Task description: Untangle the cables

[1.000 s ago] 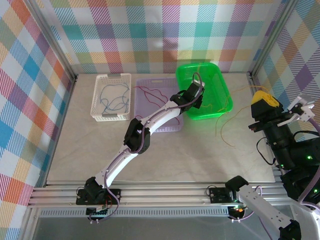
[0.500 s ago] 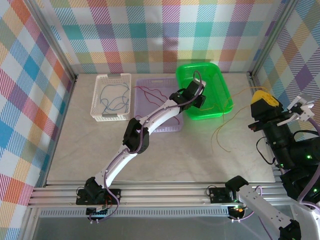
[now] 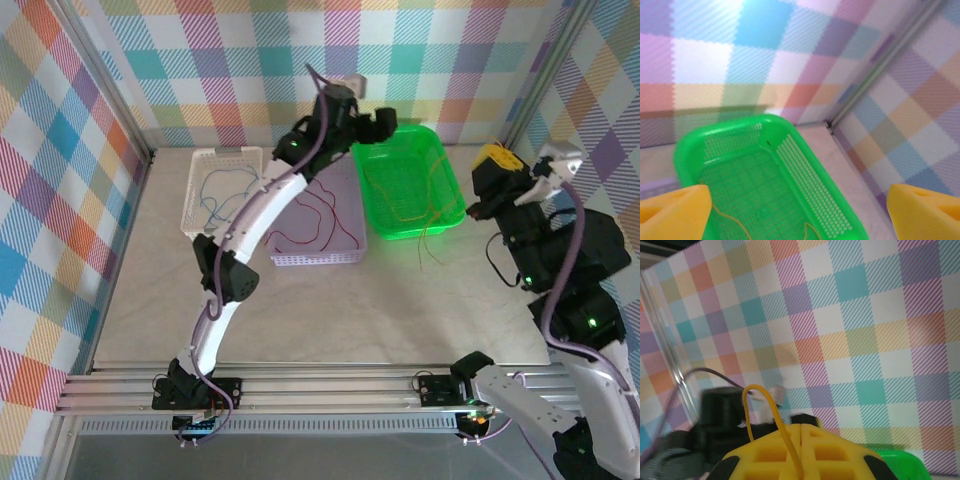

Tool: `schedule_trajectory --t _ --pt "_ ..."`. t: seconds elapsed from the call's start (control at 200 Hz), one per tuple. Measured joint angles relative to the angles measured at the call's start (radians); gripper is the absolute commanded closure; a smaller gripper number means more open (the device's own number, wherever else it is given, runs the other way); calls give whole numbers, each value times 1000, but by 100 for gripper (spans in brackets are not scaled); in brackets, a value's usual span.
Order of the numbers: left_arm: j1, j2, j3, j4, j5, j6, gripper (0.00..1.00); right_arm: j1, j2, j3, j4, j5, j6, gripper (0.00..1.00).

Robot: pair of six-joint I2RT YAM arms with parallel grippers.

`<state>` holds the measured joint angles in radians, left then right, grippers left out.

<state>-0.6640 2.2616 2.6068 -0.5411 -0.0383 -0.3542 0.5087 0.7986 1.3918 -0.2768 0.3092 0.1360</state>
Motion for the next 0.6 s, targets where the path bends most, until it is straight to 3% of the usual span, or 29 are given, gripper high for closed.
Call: schedule_trajectory --t 0.175,0.4,0.6 --pt "19 -232 -328 27 0 -50 1 -43 156 64 3 17 -31 100" --pt "3 -506 -693 48 -51 -53 0 -278 405 151 -30 -148 94 100" --pt "3 -783 -951 60 -145 -55 0 -360 605 199 -32 -253 180 100"
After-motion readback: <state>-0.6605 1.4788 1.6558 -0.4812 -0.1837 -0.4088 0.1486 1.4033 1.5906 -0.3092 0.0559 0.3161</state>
